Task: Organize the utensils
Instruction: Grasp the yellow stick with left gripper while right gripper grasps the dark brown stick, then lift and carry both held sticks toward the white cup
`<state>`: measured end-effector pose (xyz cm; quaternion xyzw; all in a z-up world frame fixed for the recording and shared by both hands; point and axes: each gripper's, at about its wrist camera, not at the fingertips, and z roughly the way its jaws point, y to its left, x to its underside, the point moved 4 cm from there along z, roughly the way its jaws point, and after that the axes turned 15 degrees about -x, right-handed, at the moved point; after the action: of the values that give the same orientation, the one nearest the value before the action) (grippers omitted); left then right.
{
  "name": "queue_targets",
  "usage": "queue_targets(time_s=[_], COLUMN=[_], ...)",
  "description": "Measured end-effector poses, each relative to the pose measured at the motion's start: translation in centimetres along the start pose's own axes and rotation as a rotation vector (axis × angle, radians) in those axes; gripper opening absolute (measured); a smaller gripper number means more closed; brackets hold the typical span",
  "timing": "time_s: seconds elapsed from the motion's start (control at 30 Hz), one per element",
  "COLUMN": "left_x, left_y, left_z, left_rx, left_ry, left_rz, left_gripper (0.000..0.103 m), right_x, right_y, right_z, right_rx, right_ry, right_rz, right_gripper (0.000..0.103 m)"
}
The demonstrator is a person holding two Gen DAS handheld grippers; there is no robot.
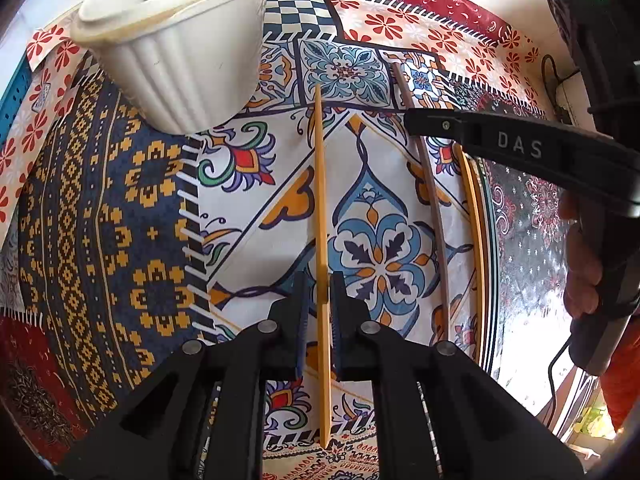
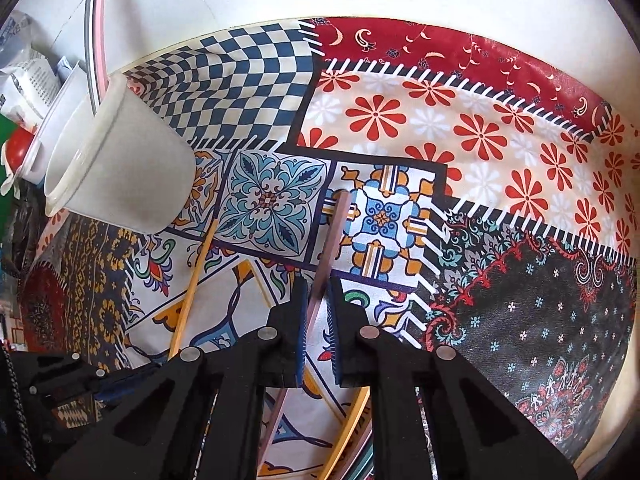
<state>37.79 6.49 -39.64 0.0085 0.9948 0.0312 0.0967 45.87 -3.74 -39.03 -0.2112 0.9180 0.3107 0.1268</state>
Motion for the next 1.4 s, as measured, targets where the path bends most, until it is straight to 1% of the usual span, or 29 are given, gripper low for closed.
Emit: queue_targets(time_s=[0.03, 0.13, 0.23, 0.37, 0.4, 0.47, 0.53, 0.67, 0.8, 1.03, 1.2, 1.4], left_x=[-0.4, -1.6, -2.8, -3.7, -3.7, -3.6, -3.4, -2.4, -1.1, 1.1, 0.5, 0.0], left_y=[0.0, -0.2, -0.5, -1.0, -1.2, -1.7, -2.1, -2.1, -1.0, 1.9, 3.3, 5.4], left_z=[0.1, 0.4, 0.6, 0.8, 0.9, 0.8, 0.8, 0.3, -2.3, -9.1, -12.8, -17.4], left_rx=[0.001, 0.015, 0.025, 0.008, -0.006, -0.037, -0.059, -0.062, -0.066, -0.075, -0.066, -0.066], left_ry=[0.001, 0.005, 0.005, -0.006, -0.007, -0.026, -0.045, -0.046, -0.106, -0.266, -0.358, -0.473], left_rz=[-0.006, -0.009, -0.005, 0.010, 0.016, 0.039, 0.046, 0.012, -0.019, -0.080, -0.133, -0.195], left_gripper=[0.009, 0.009, 0.009, 0.009, 0.009, 0.004, 0.004, 0.004, 0.004, 0.003, 0.003, 0.003], right_x=[0.0, 0.0, 0.1, 0.4, 0.4, 0.7, 0.9, 0.9, 1.2, 1.7, 1.6, 0.7], right_y=[0.2, 0.6, 0.7, 1.5, 1.8, 2.4, 2.7, 3.7, 4.8, 6.4, 8.0, 9.9], right_z=[-0.1, -1.3, -2.8, -5.3, -5.8, -7.6, -9.6, -11.8, -13.8, -16.4, -17.7, -19.0], right_rx=[-0.021, -0.027, -0.056, -0.054, -0.049, -0.044, -0.043, -0.051, -0.042, -0.045, -0.042, -0.046], right_ry=[-0.011, -0.048, -0.080, -0.141, -0.159, -0.197, -0.232, -0.289, -0.336, -0.394, -0.431, -0.471], right_rz=[0.013, 0.013, 0.033, 0.018, 0.009, -0.007, -0.017, -0.041, -0.074, -0.107, -0.148, -0.196], right_gripper=[0.006, 0.006, 0.006, 0.006, 0.006, 0.006, 0.006, 0.006, 0.006, 0.005, 0.005, 0.005])
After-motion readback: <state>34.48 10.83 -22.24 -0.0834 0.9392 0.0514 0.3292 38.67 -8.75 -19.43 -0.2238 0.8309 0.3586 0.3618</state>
